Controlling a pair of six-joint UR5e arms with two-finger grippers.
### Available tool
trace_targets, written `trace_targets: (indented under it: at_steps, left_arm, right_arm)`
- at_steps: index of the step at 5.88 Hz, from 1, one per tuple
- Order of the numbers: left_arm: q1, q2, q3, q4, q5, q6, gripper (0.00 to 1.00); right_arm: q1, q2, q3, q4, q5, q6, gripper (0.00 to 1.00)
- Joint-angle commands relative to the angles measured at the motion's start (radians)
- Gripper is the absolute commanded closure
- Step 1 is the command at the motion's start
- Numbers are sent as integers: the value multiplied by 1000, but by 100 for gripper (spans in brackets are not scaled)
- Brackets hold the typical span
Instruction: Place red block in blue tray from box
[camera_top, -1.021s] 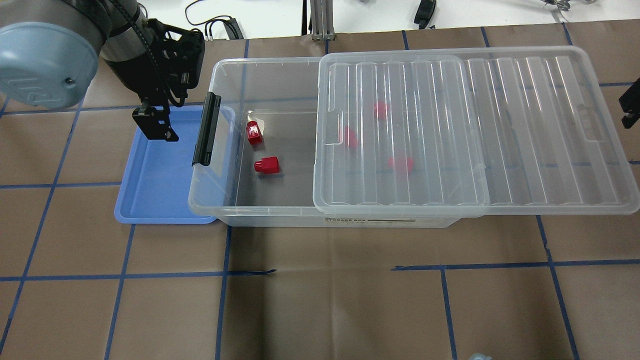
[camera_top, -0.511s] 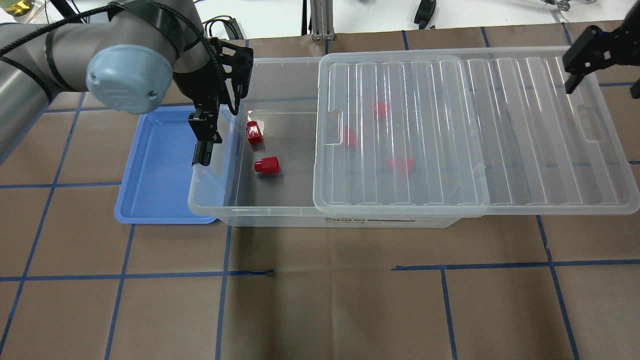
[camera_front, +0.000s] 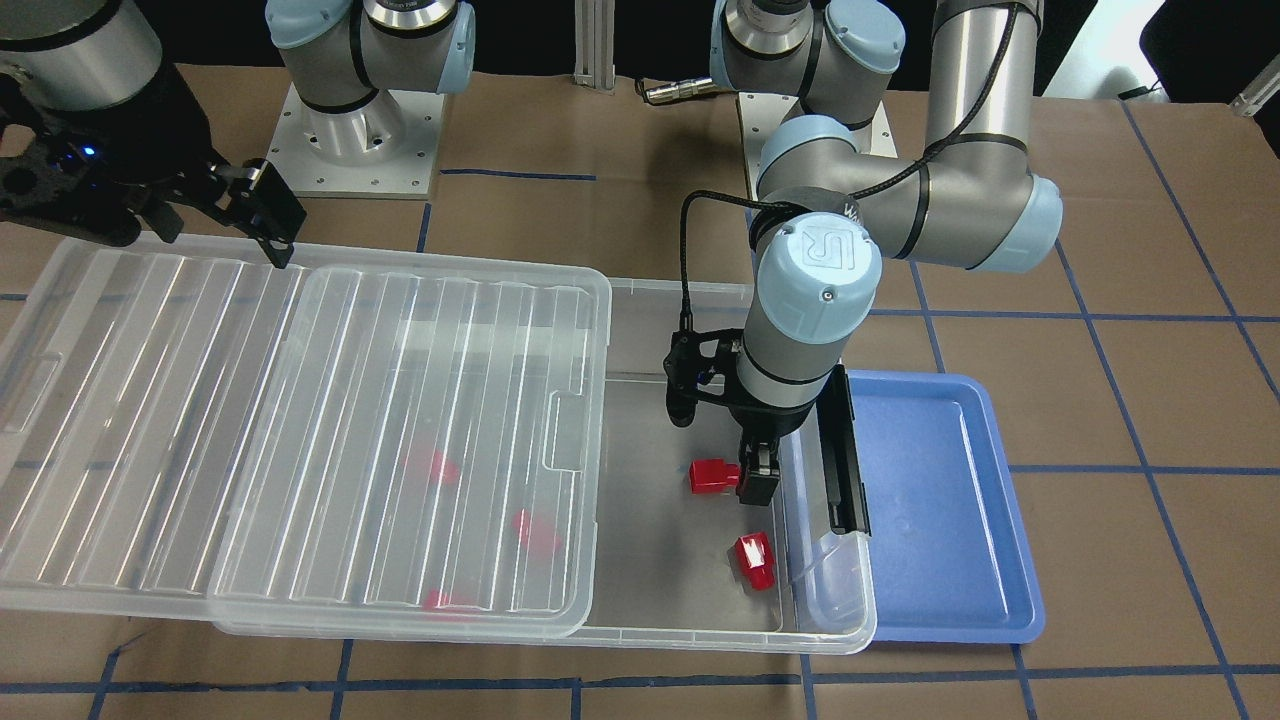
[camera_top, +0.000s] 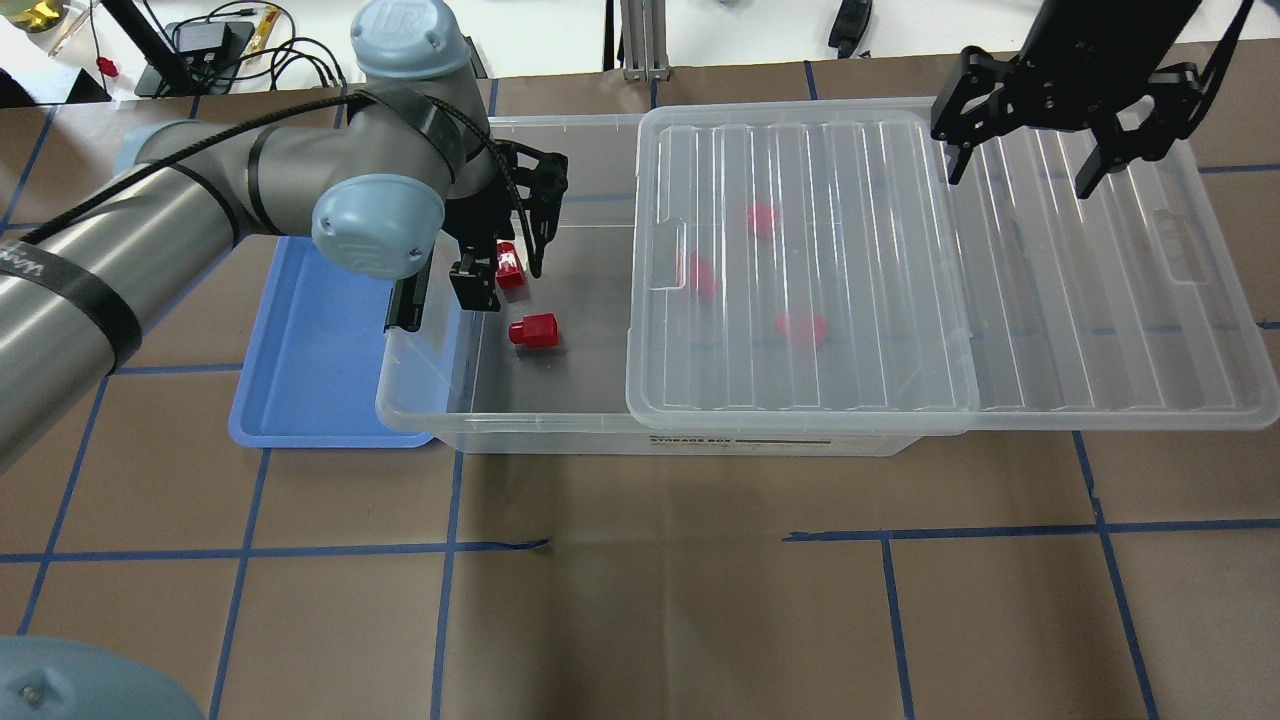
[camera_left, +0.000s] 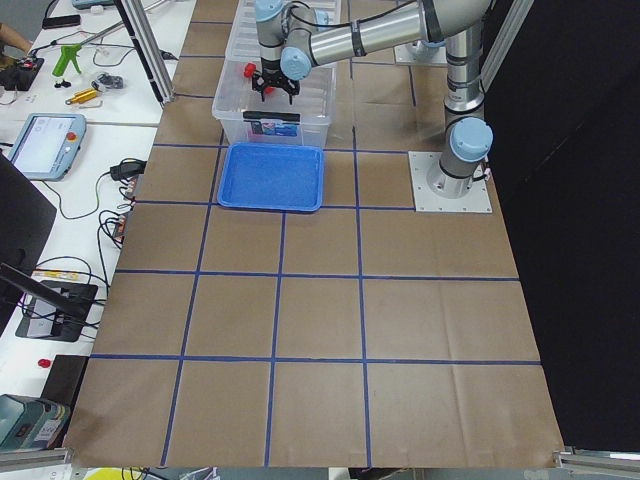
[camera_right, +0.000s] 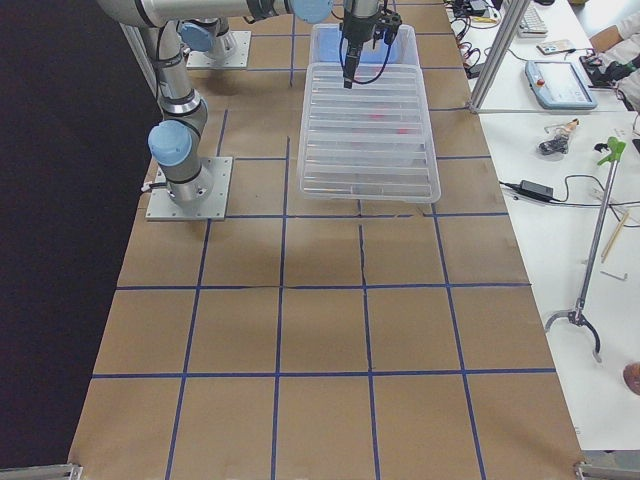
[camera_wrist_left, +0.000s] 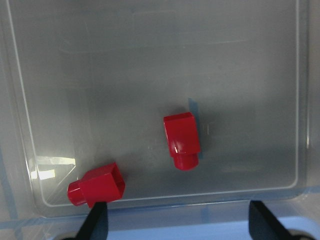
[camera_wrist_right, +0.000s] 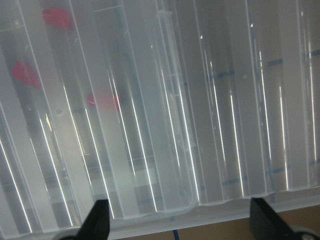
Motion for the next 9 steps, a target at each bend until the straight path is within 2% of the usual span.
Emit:
trace_targets:
  at_steps: [1,5,6,7,8,9]
  left_arm:
    - [0,-97,-37,144,3,-1,2]
    - [0,-131,-61,133,0,-30,4]
    - [-1,-128,-63,133,-3,-26,16]
    - [3,-131,-63,136,-8,-22,69]
    - [3,-126,-61,134,-8,-19,78]
    - [6,-107,-57,133,-5,-18,83]
  right_arm:
    - [14,1,3,-1,28,7,0]
    - [14,2,6,-1,29,7,0]
    - [14,2,6,-1,30,7,0]
    - [14,2,6,-1,30,7,0]
    - [14,2,6,-1,30,7,0]
    - [14,2,6,-1,30,9,0]
